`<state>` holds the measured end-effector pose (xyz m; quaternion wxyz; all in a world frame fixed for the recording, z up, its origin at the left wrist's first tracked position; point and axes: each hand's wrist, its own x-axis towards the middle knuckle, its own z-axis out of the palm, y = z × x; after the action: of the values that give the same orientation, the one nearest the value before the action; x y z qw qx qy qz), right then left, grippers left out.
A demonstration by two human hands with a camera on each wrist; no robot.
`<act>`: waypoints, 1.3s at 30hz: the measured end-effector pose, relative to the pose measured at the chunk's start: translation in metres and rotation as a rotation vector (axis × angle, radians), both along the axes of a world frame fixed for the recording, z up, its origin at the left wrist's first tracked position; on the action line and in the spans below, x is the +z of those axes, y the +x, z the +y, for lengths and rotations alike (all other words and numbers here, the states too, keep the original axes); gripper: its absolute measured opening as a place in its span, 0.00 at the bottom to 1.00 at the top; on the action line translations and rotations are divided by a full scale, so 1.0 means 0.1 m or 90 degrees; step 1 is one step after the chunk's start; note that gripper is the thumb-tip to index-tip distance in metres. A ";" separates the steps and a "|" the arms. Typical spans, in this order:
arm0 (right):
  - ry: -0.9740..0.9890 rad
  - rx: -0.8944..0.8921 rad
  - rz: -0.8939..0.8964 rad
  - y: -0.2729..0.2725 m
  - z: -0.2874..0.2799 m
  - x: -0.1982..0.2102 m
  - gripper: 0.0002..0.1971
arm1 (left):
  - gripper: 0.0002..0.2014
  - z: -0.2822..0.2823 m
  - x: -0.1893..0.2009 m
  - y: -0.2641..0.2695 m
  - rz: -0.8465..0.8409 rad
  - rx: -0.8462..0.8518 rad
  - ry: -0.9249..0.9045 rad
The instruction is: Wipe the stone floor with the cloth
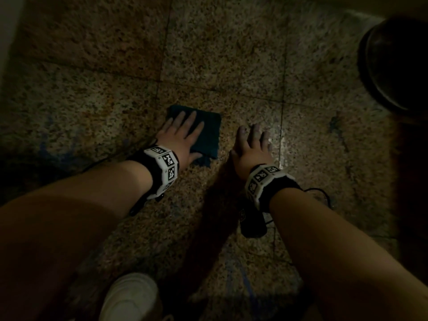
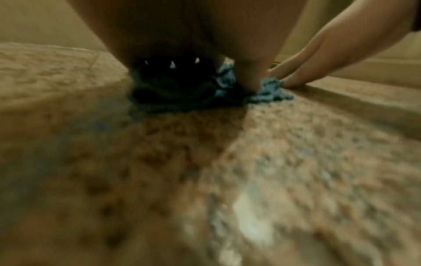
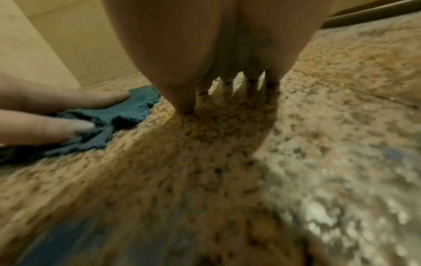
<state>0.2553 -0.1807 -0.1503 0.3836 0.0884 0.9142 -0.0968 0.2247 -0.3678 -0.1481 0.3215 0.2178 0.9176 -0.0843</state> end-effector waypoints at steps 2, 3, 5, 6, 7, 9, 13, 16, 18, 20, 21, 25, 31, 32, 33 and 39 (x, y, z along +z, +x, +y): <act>0.001 -0.002 0.008 0.01 0.00 -0.01 0.32 | 0.35 0.00 -0.02 0.01 0.004 0.007 0.004; 0.001 -0.005 0.007 0.01 -0.01 -0.02 0.32 | 0.34 0.01 -0.02 0.02 0.005 0.010 0.006; 0.001 -0.009 0.008 0.02 -0.02 -0.03 0.32 | 0.34 0.01 -0.03 0.02 0.013 0.002 0.009; 0.001 -0.009 0.008 0.02 -0.02 -0.03 0.32 | 0.33 0.01 -0.04 0.03 0.015 -0.004 0.009; 0.002 -0.009 0.008 0.02 -0.02 -0.03 0.32 | 0.34 -0.01 -0.05 0.03 0.013 -0.008 0.012; 0.004 -0.009 0.005 0.01 -0.02 -0.01 0.32 | 0.35 -0.07 -0.07 0.08 0.009 -0.019 0.012; 0.018 -0.021 -0.004 0.00 -0.08 0.02 0.33 | 0.35 -0.25 -0.07 0.29 0.005 -0.028 0.002; 0.012 -0.001 0.016 -0.03 -0.22 0.04 0.34 | 0.35 -0.37 -0.07 0.42 -0.011 -0.022 0.000; 0.003 0.018 0.018 -0.05 -0.33 0.04 0.33 | 0.34 -0.42 -0.07 0.43 -0.008 -0.025 0.010; 0.010 0.016 0.012 -0.06 -0.42 0.03 0.33 | 0.34 -0.45 -0.08 0.40 0.001 -0.033 0.025; 0.017 0.014 0.010 -0.05 -0.44 0.02 0.33 | 0.34 -0.46 -0.08 0.38 0.007 -0.038 0.029; 0.031 0.018 0.012 -0.01 -0.44 -0.02 0.33 | 0.33 -0.46 -0.08 0.17 0.037 -0.008 0.032; 0.023 0.020 0.022 0.00 -0.42 -0.03 0.33 | 0.32 -0.45 -0.08 0.03 0.064 0.044 0.082; 0.024 0.022 0.024 0.00 -0.42 -0.03 0.33 | 0.32 -0.45 -0.08 0.04 0.063 0.043 0.078; 0.024 0.023 0.025 0.00 -0.42 -0.03 0.33 | 0.32 -0.45 -0.08 0.06 0.060 0.039 0.072; 0.041 0.020 0.003 -0.10 -0.46 0.06 0.34 | 0.35 -0.71 -0.06 0.44 -0.007 -0.018 0.021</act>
<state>0.2457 -0.2265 -0.1442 0.3801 0.0861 0.9189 -0.0612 0.2689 -0.4385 -0.1540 0.3217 0.2363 0.9140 -0.0721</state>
